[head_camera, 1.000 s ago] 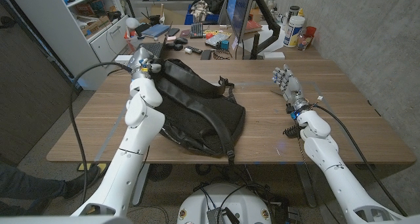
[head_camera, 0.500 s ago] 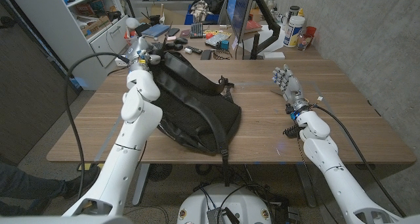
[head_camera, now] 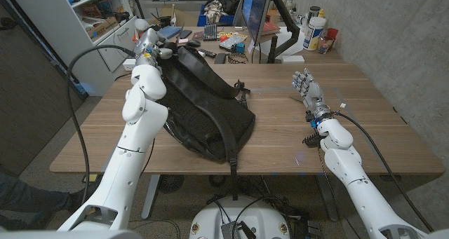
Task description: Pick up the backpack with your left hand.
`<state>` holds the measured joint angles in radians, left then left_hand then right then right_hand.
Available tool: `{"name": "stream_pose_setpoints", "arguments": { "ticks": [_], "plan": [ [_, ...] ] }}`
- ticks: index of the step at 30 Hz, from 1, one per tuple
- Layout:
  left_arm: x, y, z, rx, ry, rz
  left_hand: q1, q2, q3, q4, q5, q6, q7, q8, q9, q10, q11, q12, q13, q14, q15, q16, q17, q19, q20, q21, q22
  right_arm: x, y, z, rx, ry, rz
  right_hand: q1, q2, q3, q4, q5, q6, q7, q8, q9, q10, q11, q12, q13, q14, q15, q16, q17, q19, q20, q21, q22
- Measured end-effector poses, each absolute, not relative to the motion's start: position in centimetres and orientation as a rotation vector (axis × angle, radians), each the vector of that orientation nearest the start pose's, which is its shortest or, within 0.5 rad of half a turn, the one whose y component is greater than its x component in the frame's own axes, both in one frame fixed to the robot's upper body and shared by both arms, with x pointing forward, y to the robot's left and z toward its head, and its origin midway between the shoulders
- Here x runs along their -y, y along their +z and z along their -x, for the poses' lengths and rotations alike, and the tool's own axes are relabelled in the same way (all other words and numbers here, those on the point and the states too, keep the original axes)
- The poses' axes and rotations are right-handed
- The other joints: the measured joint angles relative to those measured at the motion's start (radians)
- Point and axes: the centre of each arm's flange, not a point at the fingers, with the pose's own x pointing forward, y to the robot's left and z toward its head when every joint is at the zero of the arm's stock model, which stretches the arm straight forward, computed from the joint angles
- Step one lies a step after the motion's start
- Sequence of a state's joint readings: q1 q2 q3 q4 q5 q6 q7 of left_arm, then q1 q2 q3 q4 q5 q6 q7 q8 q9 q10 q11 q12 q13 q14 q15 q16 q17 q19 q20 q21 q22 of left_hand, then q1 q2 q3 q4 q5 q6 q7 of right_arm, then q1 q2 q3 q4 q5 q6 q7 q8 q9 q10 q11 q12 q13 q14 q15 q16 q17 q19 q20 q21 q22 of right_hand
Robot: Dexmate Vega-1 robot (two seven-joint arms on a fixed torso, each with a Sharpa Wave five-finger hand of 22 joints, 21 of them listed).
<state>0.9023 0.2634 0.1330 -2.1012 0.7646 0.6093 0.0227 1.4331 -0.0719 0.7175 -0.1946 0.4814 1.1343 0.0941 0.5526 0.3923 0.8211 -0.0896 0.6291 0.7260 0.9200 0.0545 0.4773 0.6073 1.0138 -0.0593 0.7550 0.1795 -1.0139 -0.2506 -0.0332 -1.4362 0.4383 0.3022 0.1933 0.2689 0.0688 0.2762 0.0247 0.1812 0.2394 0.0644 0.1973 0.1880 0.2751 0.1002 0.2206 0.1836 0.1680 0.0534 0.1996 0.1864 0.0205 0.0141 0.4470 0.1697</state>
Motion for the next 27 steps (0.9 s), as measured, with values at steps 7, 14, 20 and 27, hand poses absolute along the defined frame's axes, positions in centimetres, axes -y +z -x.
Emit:
{"name": "stream_pose_setpoints", "arguments": {
  "ticks": [7, 14, 20, 27],
  "plan": [
    [-27.9, 16.1, -49.8, 0.658, 0.593, -0.780, -0.003, 0.003, 0.001, 0.000, 0.000, 0.000, 0.000, 0.000, 0.003, 0.000, 0.000, -0.002, 0.000, -0.001, -0.001, -0.002, 0.002, -0.004, -0.004, 0.008, 0.000, 29.6, -3.3, -60.9, 0.741, 0.187, -0.120, -0.004, 0.004, 0.000, 0.000, 0.000, 0.000, 0.000, 0.000, 0.000, 0.000, 0.000, 0.000, 0.000, 0.004, 0.004, 0.000, 0.000, 0.000, 0.000, -0.008, 0.000],
    [-27.1, 17.9, -48.9, 0.703, 0.584, -0.792, -0.007, 0.007, 0.001, 0.000, 0.004, 0.005, -0.006, 0.000, 0.005, 0.004, -0.003, -0.003, 0.004, -0.002, -0.002, -0.006, 0.008, -0.005, -0.005, 0.015, -0.001, 29.7, -3.3, -60.8, 0.746, 0.179, -0.123, -0.004, 0.004, 0.000, 0.000, 0.000, 0.000, 0.000, 0.000, 0.000, 0.000, 0.000, 0.000, 0.000, 0.004, 0.004, 0.000, 0.000, 0.006, -0.005, -0.008, 0.000],
    [-26.5, 19.1, -48.1, 0.736, 0.582, -0.795, -0.007, 0.007, 0.001, 0.000, 0.004, 0.002, -0.009, 0.000, 0.003, 0.004, -0.003, -0.005, 0.006, -0.002, -0.002, -0.008, 0.010, -0.005, -0.005, 0.015, 0.000, 29.8, -3.4, -60.7, 0.750, 0.177, -0.125, -0.004, 0.004, 0.000, 0.000, 0.000, 0.000, 0.000, 0.000, 0.000, 0.000, 0.000, 0.000, 0.000, 0.004, 0.004, 0.000, 0.000, 0.005, -0.005, -0.008, 0.000],
    [-25.8, 20.2, -47.3, 0.768, 0.580, -0.809, -0.007, 0.007, 0.001, 0.000, 0.004, 0.002, -0.009, 0.000, 0.005, 0.004, -0.003, -0.008, 0.009, -0.002, -0.002, -0.010, 0.013, -0.005, -0.005, 0.023, 0.000, 30.0, -3.4, -60.5, 0.754, 0.173, -0.128, -0.004, 0.004, 0.000, 0.000, 0.000, 0.000, 0.000, 0.000, 0.000, 0.000, 0.000, 0.000, 0.000, 0.004, 0.004, 0.000, 0.000, 0.005, -0.005, -0.015, 0.001]
  ]
}}
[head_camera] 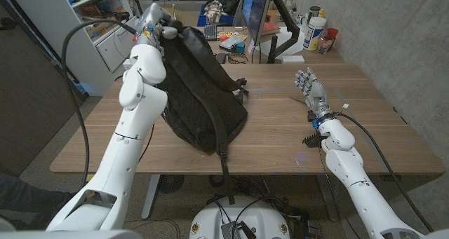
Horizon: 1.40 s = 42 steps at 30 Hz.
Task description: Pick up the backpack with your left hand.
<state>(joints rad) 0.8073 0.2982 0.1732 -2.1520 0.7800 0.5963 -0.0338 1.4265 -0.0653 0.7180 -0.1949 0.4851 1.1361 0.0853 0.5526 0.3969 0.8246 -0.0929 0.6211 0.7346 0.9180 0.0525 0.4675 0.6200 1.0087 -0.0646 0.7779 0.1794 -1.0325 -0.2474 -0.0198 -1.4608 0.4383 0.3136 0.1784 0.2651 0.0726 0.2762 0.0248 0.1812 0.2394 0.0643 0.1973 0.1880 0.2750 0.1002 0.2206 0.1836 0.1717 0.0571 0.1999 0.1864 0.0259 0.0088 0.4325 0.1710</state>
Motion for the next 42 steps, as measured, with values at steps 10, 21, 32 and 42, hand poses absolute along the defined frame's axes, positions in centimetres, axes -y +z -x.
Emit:
{"name": "stream_pose_setpoints", "arguments": {
  "ticks": [10, 21, 32, 42],
  "plan": [
    [-24.6, 21.9, -46.0, 0.811, 0.583, -0.824, 0.000, 0.000, 0.002, -0.002, 0.004, 0.000, 0.000, 0.000, 0.000, 0.002, -0.002, -0.004, 0.000, -0.001, -0.002, -0.004, 0.000, 0.000, 0.000, 0.007, 0.000, 30.3, -3.3, -60.3, 0.761, 0.170, -0.135, 0.000, 0.000, 0.000, 0.000, 0.000, 0.000, 0.000, 0.000, 0.000, 0.000, 0.000, 0.000, 0.000, 0.000, 0.000, 0.000, 0.000, 0.004, 0.004, -0.004, 0.004],
    [-23.8, 23.4, -44.5, 0.858, 0.593, -0.818, -0.003, -0.003, 0.004, -0.004, 0.004, 0.005, -0.005, -0.008, 0.009, 0.006, -0.005, -0.008, 0.005, -0.001, -0.002, -0.006, 0.007, 0.002, -0.002, 0.012, 0.000, 30.4, -3.2, -60.0, 0.769, 0.172, -0.136, 0.000, 0.000, 0.000, 0.000, 0.000, 0.000, 0.000, 0.000, 0.000, 0.000, 0.000, 0.000, 0.000, 0.000, 0.000, 0.000, 0.000, 0.004, 0.004, -0.007, 0.004],
    [-23.3, 24.7, -43.4, 0.890, 0.598, -0.827, -0.005, -0.006, 0.004, -0.003, 0.005, 0.005, -0.005, -0.008, 0.009, 0.005, -0.005, -0.015, 0.010, -0.001, -0.002, -0.008, 0.008, 0.002, -0.002, 0.014, -0.001, 30.4, -3.1, -59.6, 0.777, 0.169, -0.137, 0.000, 0.000, -0.003, -0.003, 0.000, 0.000, 0.000, 0.000, 0.000, 0.000, 0.000, 0.000, 0.000, 0.000, 0.000, 0.000, 0.000, 0.004, 0.004, -0.011, 0.004],
    [-23.0, 26.0, -42.7, 0.906, 0.589, -0.826, -0.005, -0.006, 0.004, -0.003, 0.008, 0.000, -0.011, -0.008, 0.014, 0.007, -0.007, -0.015, 0.014, -0.002, -0.002, -0.010, 0.013, 0.002, -0.002, 0.022, -0.004, 30.3, -3.1, -59.3, 0.782, 0.164, -0.136, 0.000, 0.000, -0.003, -0.003, 0.000, 0.000, 0.000, 0.000, 0.000, 0.002, -0.002, 0.000, 0.000, 0.002, -0.002, 0.000, 0.000, 0.004, 0.004, -0.013, 0.004]
  ]
}}
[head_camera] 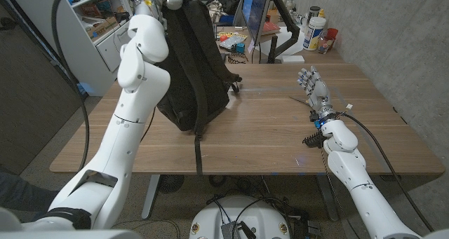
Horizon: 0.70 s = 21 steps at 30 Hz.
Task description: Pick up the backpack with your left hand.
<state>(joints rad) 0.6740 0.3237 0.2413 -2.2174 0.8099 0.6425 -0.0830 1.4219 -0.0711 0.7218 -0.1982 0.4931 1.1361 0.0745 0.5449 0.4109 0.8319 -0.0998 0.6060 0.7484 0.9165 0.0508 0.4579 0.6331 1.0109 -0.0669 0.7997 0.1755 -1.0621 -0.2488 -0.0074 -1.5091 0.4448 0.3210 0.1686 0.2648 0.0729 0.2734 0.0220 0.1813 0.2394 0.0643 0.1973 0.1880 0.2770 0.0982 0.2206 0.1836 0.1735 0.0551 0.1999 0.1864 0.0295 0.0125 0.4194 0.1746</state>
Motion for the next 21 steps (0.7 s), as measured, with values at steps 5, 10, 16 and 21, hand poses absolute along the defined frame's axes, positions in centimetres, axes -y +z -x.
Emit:
{"name": "stream_pose_setpoints", "arguments": {
  "ticks": [5, 10, 16, 21],
  "plan": [
    [-22.8, 26.9, -42.4, 0.917, 0.583, -0.819, 0.000, 0.000, 0.000, 0.000, 0.000, 0.000, 0.000, 0.000, 0.000, 0.000, 0.000, 0.000, 0.000, 0.000, 0.000, -0.002, 0.003, 0.000, 0.000, 0.007, -0.002, 30.2, -3.1, -59.3, 0.780, 0.160, -0.136, -0.008, 0.008, 0.000, 0.000, 0.000, 0.000, 0.000, 0.000, 0.000, 0.000, 0.000, 0.000, 0.000, 0.000, 0.000, 0.000, 0.000, 0.000, 0.000, -0.002, 0.000],
    [-22.6, 27.5, -42.3, 0.924, 0.579, -0.821, 0.000, 0.000, 0.000, 0.000, 0.000, 0.000, 0.000, 0.000, 0.000, 0.000, 0.000, -0.008, 0.005, 0.000, 0.000, -0.007, 0.007, 0.000, 0.000, 0.008, -0.002, 30.0, -3.1, -59.3, 0.779, 0.163, -0.136, -0.008, 0.008, 0.000, 0.000, 0.000, 0.000, 0.000, 0.000, 0.000, 0.000, 0.000, 0.000, 0.000, 0.000, 0.000, 0.000, 0.000, 0.000, 0.000, -0.002, 0.000],
    [-22.1, 28.2, -42.0, 0.933, 0.577, -0.827, 0.000, 0.001, 0.007, 0.001, -0.001, 0.000, 0.000, 0.000, 0.000, 0.006, -0.005, -0.008, 0.005, 0.000, 0.000, -0.008, 0.010, 0.000, 0.000, 0.016, -0.001, 29.8, -2.9, -59.4, 0.781, 0.166, -0.137, -0.008, 0.008, 0.000, 0.000, 0.000, 0.000, 0.000, 0.000, 0.000, 0.000, 0.000, 0.000, 0.000, 0.000, 0.000, 0.000, 0.000, 0.000, 0.000, -0.005, 0.000],
    [-22.0, 28.5, -41.9, 0.935, 0.582, -0.830, -0.002, 0.002, 0.007, 0.002, -0.001, 0.000, 0.000, -0.004, 0.000, 0.006, -0.005, -0.015, 0.006, 0.000, 0.000, -0.010, 0.010, 0.000, 0.000, 0.016, -0.001, 29.8, -2.9, -59.5, 0.780, 0.166, -0.138, -0.008, 0.008, 0.000, 0.000, 0.000, 0.000, 0.000, 0.000, 0.000, 0.000, 0.000, 0.000, 0.000, 0.000, 0.000, 0.000, 0.000, 0.006, -0.006, -0.005, 0.000]
  ]
}}
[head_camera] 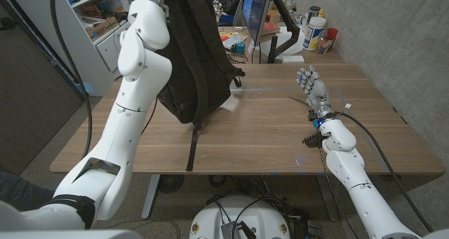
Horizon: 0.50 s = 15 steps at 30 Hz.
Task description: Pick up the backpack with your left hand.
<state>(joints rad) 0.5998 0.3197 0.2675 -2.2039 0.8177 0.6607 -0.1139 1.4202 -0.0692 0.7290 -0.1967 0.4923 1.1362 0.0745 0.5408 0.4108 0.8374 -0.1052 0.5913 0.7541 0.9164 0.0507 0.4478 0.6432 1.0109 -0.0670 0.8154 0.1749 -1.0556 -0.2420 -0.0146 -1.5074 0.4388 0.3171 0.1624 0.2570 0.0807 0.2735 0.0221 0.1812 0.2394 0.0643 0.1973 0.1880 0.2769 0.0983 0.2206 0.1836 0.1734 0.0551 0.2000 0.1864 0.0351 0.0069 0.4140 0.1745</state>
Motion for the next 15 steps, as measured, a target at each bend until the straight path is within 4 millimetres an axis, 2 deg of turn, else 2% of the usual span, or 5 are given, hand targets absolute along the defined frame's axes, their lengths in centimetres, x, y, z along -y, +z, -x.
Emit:
{"name": "stream_pose_setpoints", "arguments": {
  "ticks": [11, 15],
  "plan": [
    [-21.3, 29.7, -40.9, 0.964, 0.589, -0.845, -0.002, 0.002, 0.001, 0.001, -0.003, 0.004, -0.004, -0.001, -0.003, 0.000, 0.000, -0.005, 0.004, 0.003, 0.003, -0.003, 0.003, 0.001, -0.001, 0.006, 0.000, 29.7, -3.0, -59.6, 0.780, 0.167, -0.140, 0.000, 0.000, 0.000, 0.000, 0.000, 0.000, 0.000, 0.000, 0.000, 0.004, -0.004, 0.000, 0.000, 0.000, 0.000, 0.000, 0.000, 0.000, 0.000, -0.004, 0.000],
    [-21.1, 30.2, -40.6, 0.974, 0.583, -0.852, -0.002, 0.002, 0.000, 0.001, -0.004, 0.005, -0.005, -0.006, -0.003, 0.005, -0.010, -0.005, 0.004, 0.003, 0.003, -0.005, 0.008, 0.002, -0.002, 0.009, 0.000, 29.7, -2.9, -59.5, 0.782, 0.167, -0.141, 0.000, 0.000, 0.000, 0.000, 0.000, 0.000, 0.000, 0.000, 0.000, 0.004, -0.004, 0.000, 0.000, 0.002, 0.002, 0.000, 0.000, 0.000, 0.000, -0.008, 0.000]
  ]
}}
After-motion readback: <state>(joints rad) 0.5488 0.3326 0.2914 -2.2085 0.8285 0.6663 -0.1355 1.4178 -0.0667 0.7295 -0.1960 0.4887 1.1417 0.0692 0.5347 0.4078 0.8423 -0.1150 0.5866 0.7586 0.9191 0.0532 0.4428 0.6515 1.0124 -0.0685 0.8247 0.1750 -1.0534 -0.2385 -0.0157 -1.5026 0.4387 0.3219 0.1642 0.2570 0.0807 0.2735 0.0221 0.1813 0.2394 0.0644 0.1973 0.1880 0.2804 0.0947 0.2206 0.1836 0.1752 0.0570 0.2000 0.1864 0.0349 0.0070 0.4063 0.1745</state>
